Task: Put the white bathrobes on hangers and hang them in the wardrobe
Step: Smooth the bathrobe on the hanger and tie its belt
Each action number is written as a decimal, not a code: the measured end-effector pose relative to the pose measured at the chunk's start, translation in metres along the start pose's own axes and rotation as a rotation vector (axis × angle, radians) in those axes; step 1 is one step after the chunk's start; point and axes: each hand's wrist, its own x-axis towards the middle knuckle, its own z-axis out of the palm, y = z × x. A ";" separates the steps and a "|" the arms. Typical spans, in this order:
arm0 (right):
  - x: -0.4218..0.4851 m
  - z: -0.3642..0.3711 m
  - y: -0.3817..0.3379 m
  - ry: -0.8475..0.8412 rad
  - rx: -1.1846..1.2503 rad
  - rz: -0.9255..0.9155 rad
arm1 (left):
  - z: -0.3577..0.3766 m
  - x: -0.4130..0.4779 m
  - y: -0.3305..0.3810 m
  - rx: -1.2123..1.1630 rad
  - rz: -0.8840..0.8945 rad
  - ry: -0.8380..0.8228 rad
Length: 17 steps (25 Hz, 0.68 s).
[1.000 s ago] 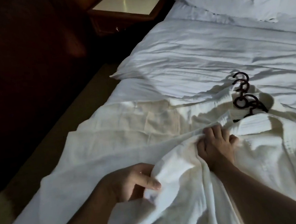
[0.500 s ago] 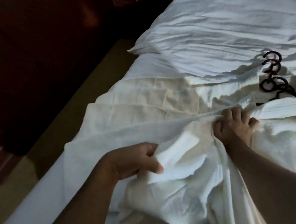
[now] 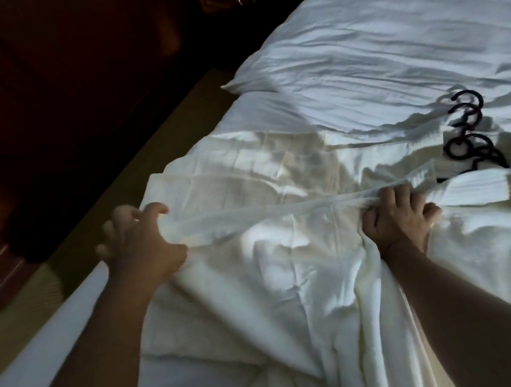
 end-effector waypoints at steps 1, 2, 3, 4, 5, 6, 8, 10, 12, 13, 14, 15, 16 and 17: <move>-0.001 0.000 0.000 -0.005 0.003 0.001 | 0.015 -0.004 -0.010 -0.137 -0.131 0.075; -0.002 0.000 -0.001 -0.007 0.004 0.003 | 0.029 -0.011 -0.020 -0.340 -0.269 0.106; -0.002 0.000 -0.001 -0.005 0.004 0.008 | 0.042 -0.019 -0.027 -0.515 -0.403 0.085; -0.001 -0.001 -0.002 -0.003 0.003 0.010 | 0.058 -0.027 -0.034 -0.627 -0.515 0.022; -0.001 -0.001 -0.002 -0.007 0.004 0.008 | 0.069 -0.036 -0.037 -0.707 -0.557 -0.044; -0.002 -0.002 -0.002 -0.011 0.008 0.006 | 0.074 -0.043 -0.037 -0.813 -0.528 -0.091; -0.002 -0.004 -0.001 -0.023 0.007 0.003 | 0.074 -0.050 -0.040 -1.174 -0.467 -0.098; -0.001 -0.004 -0.001 -0.031 0.014 0.005 | 0.064 -0.053 -0.051 -1.470 -0.503 -0.027; -0.005 0.001 -0.001 -0.002 -0.004 0.004 | 0.059 -0.058 -0.080 -1.504 -0.671 0.069; -0.004 0.001 -0.002 0.016 -0.001 0.003 | 0.058 -0.065 -0.092 -1.396 -0.756 0.093; -0.001 0.000 -0.002 0.006 0.005 0.010 | 0.058 -0.073 -0.103 -1.186 -0.794 0.096; 0.001 -0.002 -0.002 -0.005 0.016 0.012 | 0.059 -0.083 -0.105 -0.964 -0.777 0.075; 0.002 -0.003 -0.002 -0.015 0.020 0.013 | 0.057 -0.092 -0.099 -0.806 -0.725 0.029; 0.000 -0.003 -0.001 -0.017 0.012 0.014 | 0.060 -0.097 -0.093 -0.728 -0.668 -0.005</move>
